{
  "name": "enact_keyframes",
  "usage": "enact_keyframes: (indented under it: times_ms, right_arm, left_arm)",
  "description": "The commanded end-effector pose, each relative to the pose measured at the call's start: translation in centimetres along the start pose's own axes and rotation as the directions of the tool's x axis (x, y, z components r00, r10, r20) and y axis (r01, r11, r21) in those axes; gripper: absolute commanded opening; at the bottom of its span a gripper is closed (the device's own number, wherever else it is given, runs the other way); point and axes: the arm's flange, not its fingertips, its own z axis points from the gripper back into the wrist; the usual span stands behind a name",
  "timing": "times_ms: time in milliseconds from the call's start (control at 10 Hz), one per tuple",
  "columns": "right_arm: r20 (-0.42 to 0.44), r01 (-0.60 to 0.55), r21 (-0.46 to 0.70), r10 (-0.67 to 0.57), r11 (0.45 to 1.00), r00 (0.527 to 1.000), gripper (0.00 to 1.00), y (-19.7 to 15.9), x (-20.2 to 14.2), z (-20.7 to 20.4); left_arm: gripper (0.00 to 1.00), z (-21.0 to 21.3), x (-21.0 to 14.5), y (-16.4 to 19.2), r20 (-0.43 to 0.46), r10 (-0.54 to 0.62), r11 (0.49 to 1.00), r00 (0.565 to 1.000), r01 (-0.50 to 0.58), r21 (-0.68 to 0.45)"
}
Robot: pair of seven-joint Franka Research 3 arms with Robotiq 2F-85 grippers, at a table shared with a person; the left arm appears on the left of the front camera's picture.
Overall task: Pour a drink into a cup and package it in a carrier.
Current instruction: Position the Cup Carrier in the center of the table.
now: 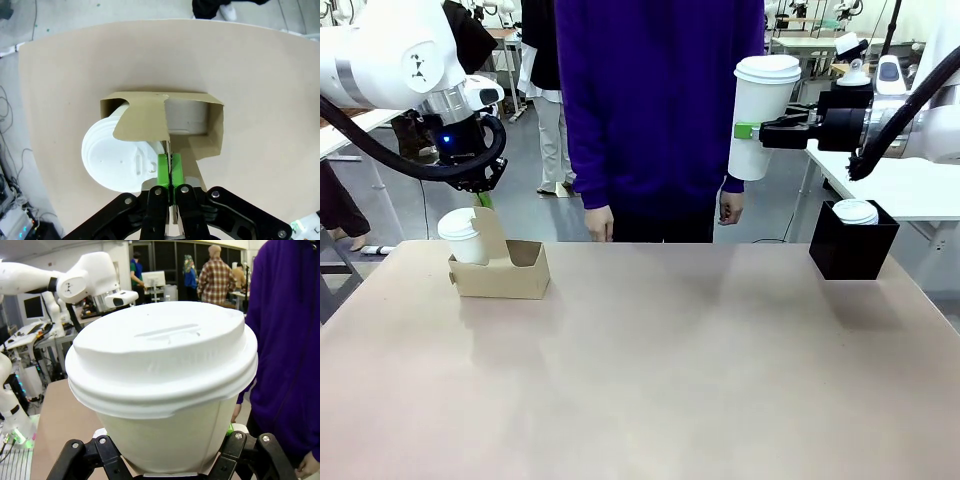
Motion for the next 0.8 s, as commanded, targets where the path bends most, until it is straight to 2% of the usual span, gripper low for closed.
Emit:
enact_keyframes:
  times_ms: [0, 200, 400, 500, 700]
  right_arm:
    - [0.009, -0.018, 0.007, 0.018, 1.000, 1.000, 0.81, 0.1, 0.3, -0.1]
    - [0.009, -0.018, 0.007, 0.018, 1.000, 1.000, 0.81, 0.1, 0.3, -0.1]
    - [0.009, -0.018, 0.007, 0.018, 1.000, 1.000, 0.81, 0.1, 0.3, -0.1]
    - [0.009, -0.018, 0.007, 0.018, 1.000, 1.000, 0.81, 0.1, 0.3, -0.1]
    - [0.009, -0.018, 0.007, 0.018, 1.000, 1.000, 0.81, 0.1, 0.3, -0.1]
  left_arm:
    - [0.01, 3.2, -1.7, -1.8, -0.004, 0.105, 0.994, 0.995, -0.104, 0.024]
    - [0.01, 6.5, -4.5, -4.9, 0.013, 0.119, 0.993, 0.993, -0.119, 0.005]
    - [0.01, 8.7, -7.6, -10.1, 0.011, 0.148, 0.989, 0.989, -0.149, 0.026]
    - [0.01, 9.0, -10.1, -13.6, 0.007, 0.131, 0.991, 0.991, -0.131, 0.019]
    - [0.01, 8.2, -12.9, -18.5, -0.028, 0.136, 0.991, 0.990, -0.136, 0.012]
